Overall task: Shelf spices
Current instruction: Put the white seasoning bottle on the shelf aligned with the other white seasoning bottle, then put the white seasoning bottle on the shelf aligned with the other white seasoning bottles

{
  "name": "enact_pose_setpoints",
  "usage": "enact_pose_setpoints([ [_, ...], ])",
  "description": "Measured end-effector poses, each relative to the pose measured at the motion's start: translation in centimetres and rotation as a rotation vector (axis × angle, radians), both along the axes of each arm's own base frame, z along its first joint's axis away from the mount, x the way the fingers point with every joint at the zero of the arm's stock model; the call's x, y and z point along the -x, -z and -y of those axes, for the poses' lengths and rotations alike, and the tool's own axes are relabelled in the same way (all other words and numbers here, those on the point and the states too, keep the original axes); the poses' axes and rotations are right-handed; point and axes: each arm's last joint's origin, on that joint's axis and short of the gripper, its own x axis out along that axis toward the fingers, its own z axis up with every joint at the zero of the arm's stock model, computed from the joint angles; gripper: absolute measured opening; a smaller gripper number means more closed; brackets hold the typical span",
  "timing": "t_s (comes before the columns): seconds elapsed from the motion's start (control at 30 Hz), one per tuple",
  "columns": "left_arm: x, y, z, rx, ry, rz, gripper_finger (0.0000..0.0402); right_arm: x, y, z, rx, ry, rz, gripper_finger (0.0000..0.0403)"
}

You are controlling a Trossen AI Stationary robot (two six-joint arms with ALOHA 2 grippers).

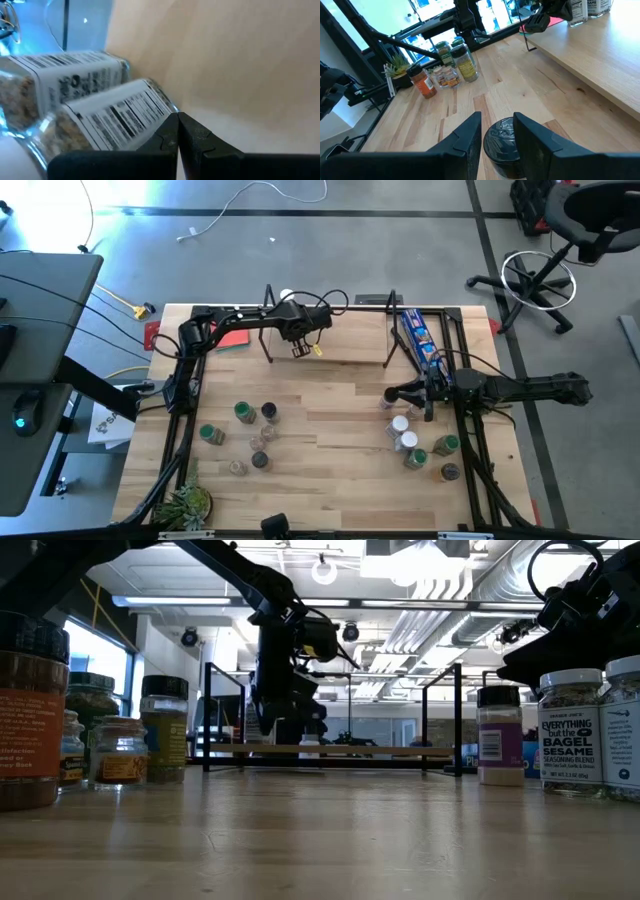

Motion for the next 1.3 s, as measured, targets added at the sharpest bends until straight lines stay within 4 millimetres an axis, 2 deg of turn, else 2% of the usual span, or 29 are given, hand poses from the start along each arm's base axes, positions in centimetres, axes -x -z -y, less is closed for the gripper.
enact_pose_setpoints([
  [0.2,0.8,-0.5,2.4,0.060,-0.040,-0.128,0.0000,0.0,0.0,0.0,0.000,0.000,0.000,0.0108],
  [0.27,1.0,-1.3,3.3,0.022,-0.061,-0.168,0.0000,0.0,0.0,0.0,0.000,0.000,0.000,0.0108],
  [0.33,1.0,-2.8,4.6,-0.012,-0.052,-0.135,0.0000,0.0,0.0,0.0,0.000,0.000,0.000,0.0108],
  [0.5,1.2,-8.9,10.2,-0.073,0.051,0.131,0.0000,0.0,0.0,0.0,0.000,0.000,0.000,0.0108],
  [0.6,2.4,-12.8,14.4,-0.110,0.149,0.353,0.0000,0.0,0.0,0.0,0.000,0.000,0.000,0.0108],
  [0.67,3.5,-14.6,17.0,-0.118,0.196,0.504,0.0000,0.0,0.0,0.0,0.000,0.000,0.000,0.0108],
  [0.73,4.7,-15.5,19.5,-0.112,0.226,0.639,0.0000,0.0,0.0,0.0,0.000,0.000,0.000,0.0108],
  [0.87,6.7,-15.5,23.4,-0.077,0.277,0.837,0.0000,0.0,0.0,0.0,0.000,0.000,0.001,0.0108],
  [1.0,7.8,-13.5,26.3,-0.024,0.343,0.905,0.0000,0.0,0.0,0.0,0.000,0.000,0.000,0.0108],
  [1.2,8.0,-10.1,28.4,-0.009,0.357,0.946,0.0000,0.0,0.0,0.0,0.000,0.000,0.000,0.0108],
  [1.3,8.1,-9.3,28.7,0.000,0.358,0.959,0.0000,0.0,0.0,0.0,0.000,0.000,0.000,0.0108],
])
